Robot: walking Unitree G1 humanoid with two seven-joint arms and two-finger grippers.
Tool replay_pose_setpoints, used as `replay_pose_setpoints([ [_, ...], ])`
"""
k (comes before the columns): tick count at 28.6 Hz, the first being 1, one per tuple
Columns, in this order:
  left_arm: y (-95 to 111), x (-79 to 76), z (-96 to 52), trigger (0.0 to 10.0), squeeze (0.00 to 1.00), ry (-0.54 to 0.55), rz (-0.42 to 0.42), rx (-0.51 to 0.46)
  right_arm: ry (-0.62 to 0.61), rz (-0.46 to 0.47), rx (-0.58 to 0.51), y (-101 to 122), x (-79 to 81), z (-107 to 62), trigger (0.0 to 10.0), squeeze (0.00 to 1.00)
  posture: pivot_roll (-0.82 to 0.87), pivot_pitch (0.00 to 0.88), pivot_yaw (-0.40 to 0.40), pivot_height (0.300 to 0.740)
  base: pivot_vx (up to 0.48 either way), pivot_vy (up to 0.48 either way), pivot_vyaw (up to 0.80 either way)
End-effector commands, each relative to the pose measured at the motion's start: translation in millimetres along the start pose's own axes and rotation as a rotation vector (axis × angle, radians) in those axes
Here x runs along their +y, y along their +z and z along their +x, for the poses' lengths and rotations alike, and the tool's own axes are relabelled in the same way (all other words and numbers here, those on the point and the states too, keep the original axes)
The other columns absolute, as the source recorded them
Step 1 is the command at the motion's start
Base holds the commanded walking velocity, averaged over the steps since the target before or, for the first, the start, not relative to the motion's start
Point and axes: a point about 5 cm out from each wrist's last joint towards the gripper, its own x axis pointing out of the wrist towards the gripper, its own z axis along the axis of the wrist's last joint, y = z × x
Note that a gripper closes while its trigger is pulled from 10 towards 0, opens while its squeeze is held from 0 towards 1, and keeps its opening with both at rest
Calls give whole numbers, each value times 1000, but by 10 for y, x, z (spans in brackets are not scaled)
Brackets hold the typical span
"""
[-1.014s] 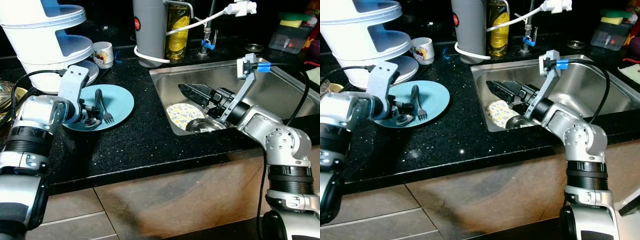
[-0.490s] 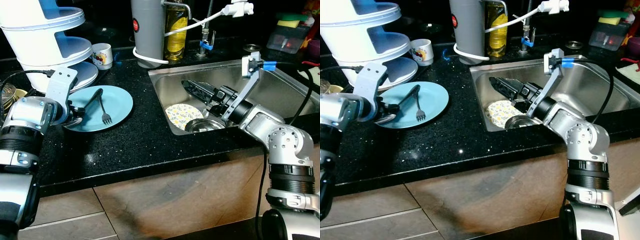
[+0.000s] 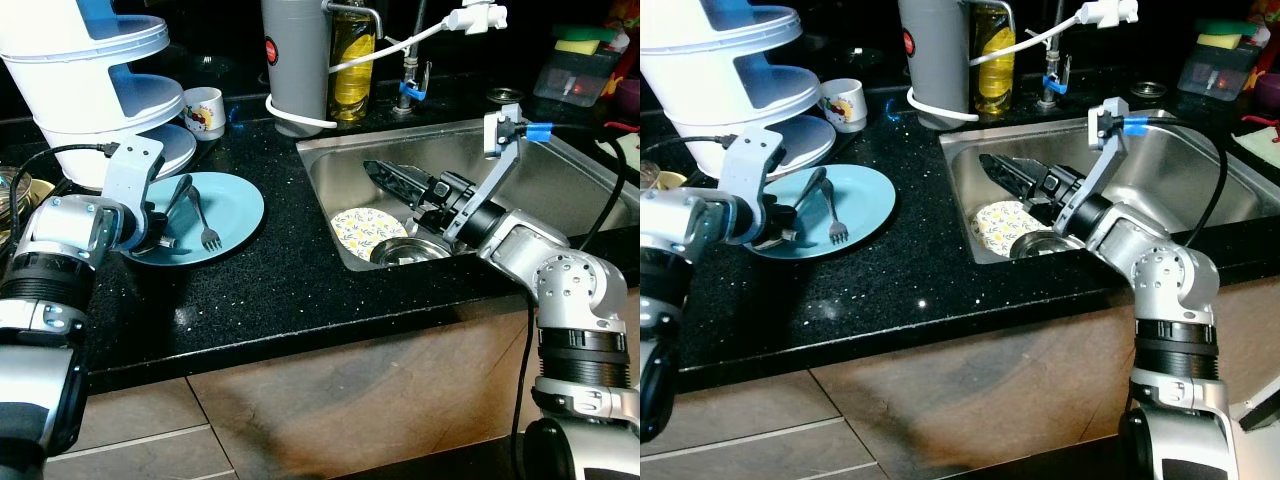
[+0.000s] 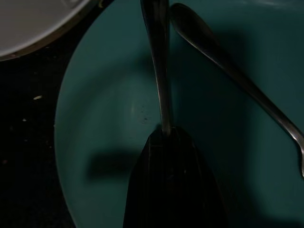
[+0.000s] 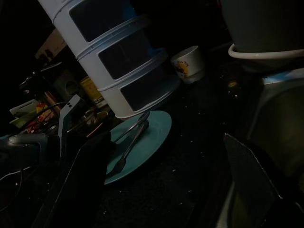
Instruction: Kitchen organization
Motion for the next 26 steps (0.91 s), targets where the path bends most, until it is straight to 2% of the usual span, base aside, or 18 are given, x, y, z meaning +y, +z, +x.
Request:
replay_pose_setpoints([
  [1,-59,52,10,0,0,23,-22,26,14,-7,-18,59,32,25,10000,0,23,165,43,740,0,0,0],
  [3,176,136,-94,0,0,41,-69,-88,28,11,-38,98,55,40,10000,0,24,171,41,740,0,0,0],
  [9,528,164,-273,0,0,21,-154,-273,31,39,-59,104,58,33,10000,0,29,180,38,740,0,0,0],
  [11,661,21,-325,0,0,-82,-181,-361,38,48,-86,138,77,41,10000,0,31,180,38,740,0,0,0],
  [12,711,-101,-343,0,0,-147,-199,-382,38,55,-106,160,89,48,10000,0,34,183,38,740,0,0,0],
  [13,711,-101,-343,0,0,-147,-199,-382,38,55,-106,160,89,48,10000,0,34,183,38,740,0,0,0],
  [15,795,-534,-412,0,0,-347,-195,-462,-6,85,-205,186,130,98,10000,0,30,176,37,740,0,0,0],
  [16,795,-534,-412,0,0,-347,-195,-462,-6,85,-205,186,130,98,10000,0,30,176,37,740,0,0,0],
  [18,790,-812,-475,0,0,-479,-165,-523,-43,75,-250,168,179,140,10000,0,30,176,37,740,0,0,0],
  [20,727,-927,-486,0,0,-540,-155,-537,-57,58,-279,146,254,183,10000,0,28,174,46,740,0,0,0],
  [21,727,-927,-486,0,0,-540,-155,-537,-57,58,-279,146,254,183,10000,0,28,174,46,740,0,0,0],
  [22,693,-973,-493,0,0,-567,-148,-543,-30,71,-286,132,343,223,10000,290,26,174,53,740,0,0,0],
  [24,673,-997,-502,0,0,-583,-146,-546,-8,85,-290,126,403,247,10000,290,26,174,53,740,0,0,0],
  [26,648,-1031,-515,0,0,-594,-118,-556,32,84,-252,83,483,282,10000,1000,24,173,59,740,0,0,0],
])
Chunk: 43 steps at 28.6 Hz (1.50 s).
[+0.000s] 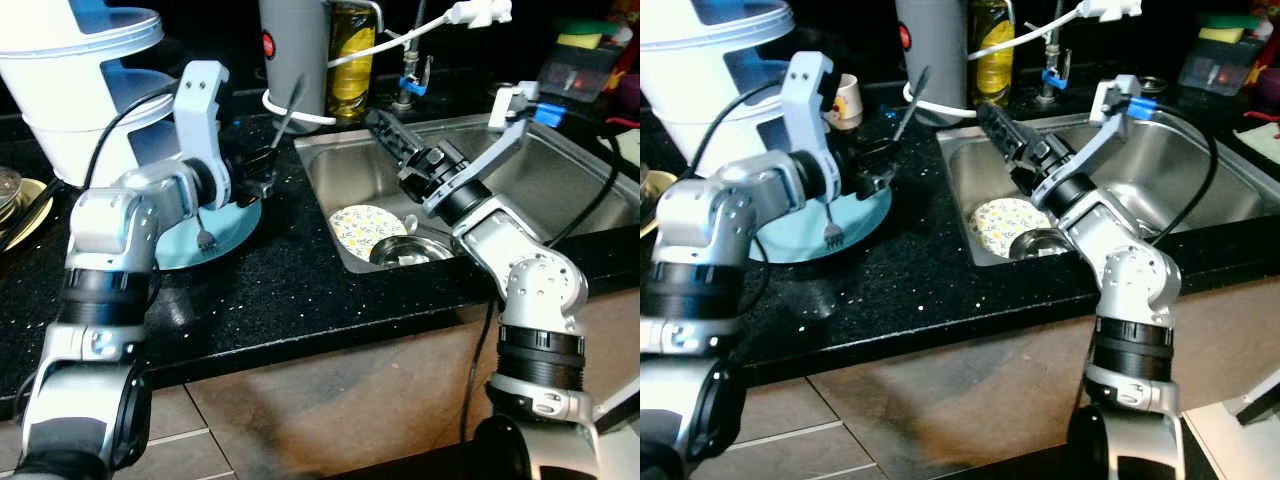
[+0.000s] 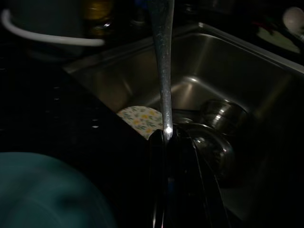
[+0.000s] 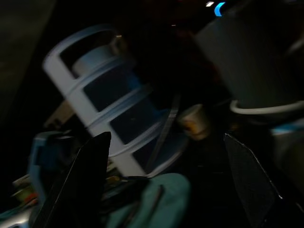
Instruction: Kitchen organization
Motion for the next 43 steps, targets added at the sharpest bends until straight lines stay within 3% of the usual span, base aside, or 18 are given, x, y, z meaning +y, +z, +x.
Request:
replay_pose_setpoints([
  [1,12,-44,-24,0,0,-28,28,-19,39,-1,32,-40,89,18,10000,1000,24,173,59,740,0,0,0],
  [7,-56,-82,-46,0,0,-22,24,14,103,-1,140,-189,241,67,10000,1000,25,174,61,740,0,0,0],
  [9,-52,-121,-51,0,0,-39,52,5,103,-9,164,-225,260,79,10000,1000,21,182,64,740,0,0,0],
  [10,-62,-196,-60,0,0,-76,107,-4,92,-41,208,-303,288,98,10000,1000,20,183,60,740,0,0,0],
  [14,-85,-267,-54,0,0,-110,154,-9,82,-69,227,-356,311,122,10000,1000,21,180,60,740,0,0,0],
  [15,-100,-312,-50,0,0,-128,173,-11,84,-69,224,-367,329,137,10000,698,20,179,59,740,0,0,0],
  [16,-110,-344,-49,0,0,-139,185,-13,83,-68,220,-369,343,148,10000,0,19,178,59,740,0,0,0],
  [21,-162,-440,-65,0,0,-173,214,-5,46,-75,220,-396,339,195,10000,0,18,178,56,740,0,0,0],
  [29,-195,-415,-90,0,0,-150,263,12,5,-49,196,-395,296,201,10000,0,24,180,53,740,0,0,0],
  [30,-195,-420,-92,0,0,-152,265,12,-4,-41,189,-390,285,202,4627,0,24,180,53,740,0,0,0],
  [31,-195,-420,-92,0,0,-152,265,12,-4,-41,189,-390,285,202,4627,0,24,180,53,740,0,0,0],
  [32,-199,-437,-97,0,0,-165,273,12,-17,-34,182,-387,266,204,0,0,25,179,53,740,0,0,0],
  [43,-176,-466,-123,0,0,-186,266,-6,-38,-6,182,-408,225,199,0,0,26,175,49,740,0,0,0],
])
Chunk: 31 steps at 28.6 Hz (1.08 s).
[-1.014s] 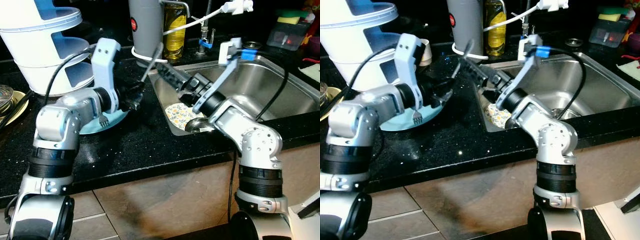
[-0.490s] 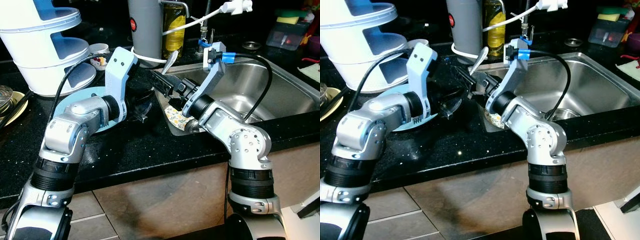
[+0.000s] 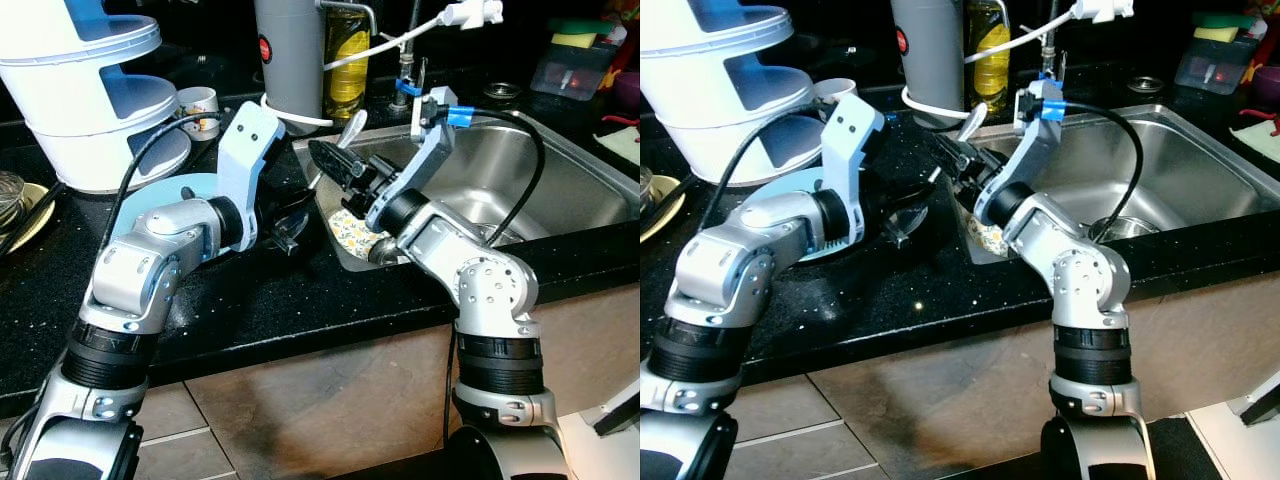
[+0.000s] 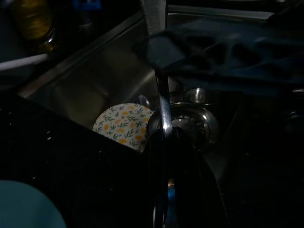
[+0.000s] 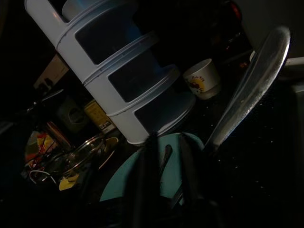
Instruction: Kitchen organization
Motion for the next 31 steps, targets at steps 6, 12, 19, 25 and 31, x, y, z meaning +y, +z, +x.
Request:
replay_pose_setpoints([
  [6,9,-8,-44,0,0,-12,3,-15,19,34,-20,18,26,24,0,0,26,175,49,740,0,0,0],
  [12,2,-3,-48,0,0,-9,10,-10,13,49,-50,64,10,23,0,0,24,170,49,740,0,0,0],
  [19,10,45,-39,10000,1000,37,-50,-12,-17,56,-102,185,-67,11,0,0,22,156,48,740,0,0,0],
  [25,36,85,-36,10000,39,66,-39,-33,-39,49,-130,273,-138,-11,0,0,21,149,51,740,0,0,0],
  [31,62,133,-39,10000,1000,95,-40,-34,-40,36,-141,314,-148,-27,0,0,20,149,54,740,0,0,0],
])
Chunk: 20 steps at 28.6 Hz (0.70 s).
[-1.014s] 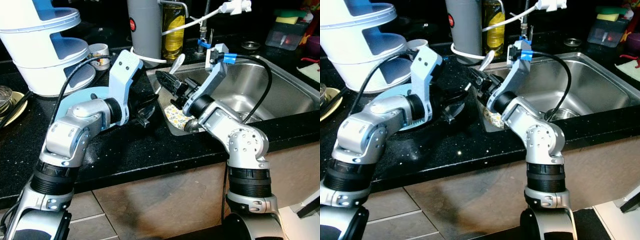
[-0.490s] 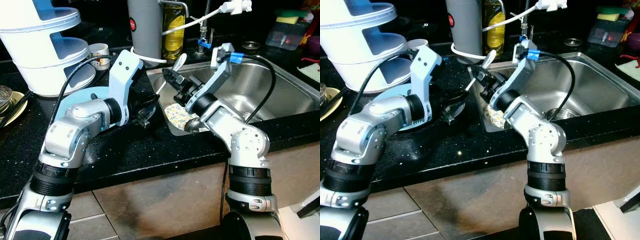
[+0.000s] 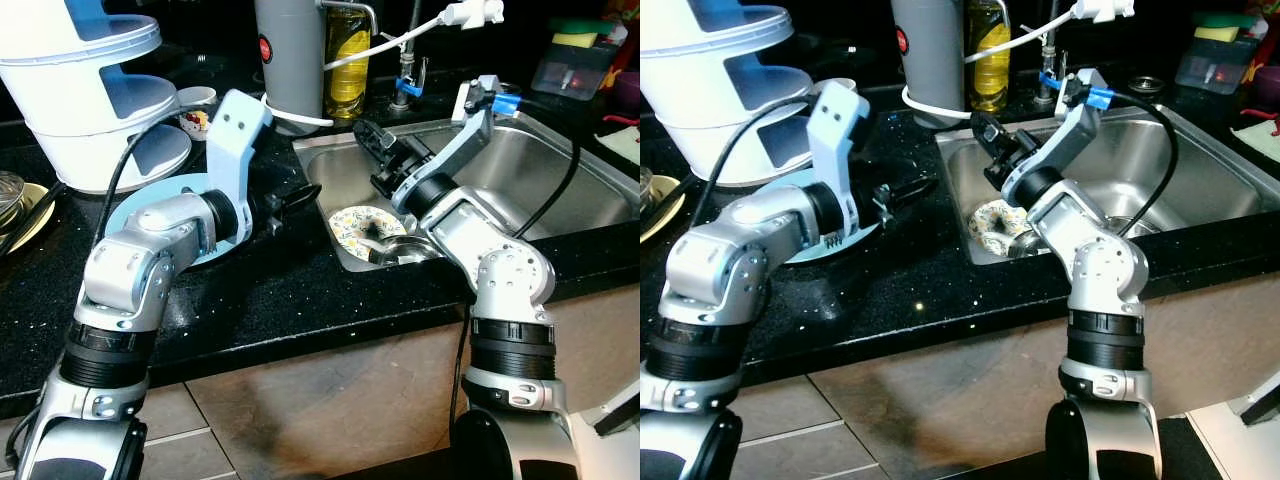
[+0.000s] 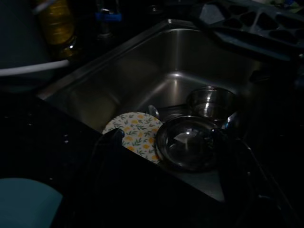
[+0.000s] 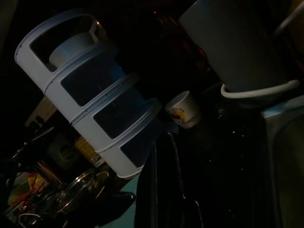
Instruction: Kitchen organization
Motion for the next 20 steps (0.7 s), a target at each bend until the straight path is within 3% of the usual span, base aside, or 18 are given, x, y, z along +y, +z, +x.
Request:
replay_pose_setpoints([
  [1,-14,27,-9,10000,0,13,21,13,22,-7,-12,35,41,17,0,0,20,149,54,740,0,0,0],
  [10,-31,25,-7,10000,0,17,18,21,13,-18,-9,33,23,12,0,0,19,149,55,740,0,0,0],
  [16,-12,131,-29,10000,0,82,9,17,-3,-46,0,20,-7,14,0,0,18,155,51,740,0,0,0],
  [17,-65,209,-36,10000,0,149,-9,60,-1,-50,7,10,-8,15,157,0,18,155,48,740,0,0,0],
  [18,-138,303,-48,10000,0,234,-37,116,2,-54,15,-4,-7,14,1569,0,18,155,48,740,0,0,0],
  [19,-226,405,-69,10000,0,330,-65,181,6,-60,26,-20,-5,15,3922,0,20,155,47,740,0,0,0],
  [20,-367,507,-104,10000,0,415,-88,294,15,-66,41,-43,4,14,10000,0,18,157,45,740,0,0,0],
])
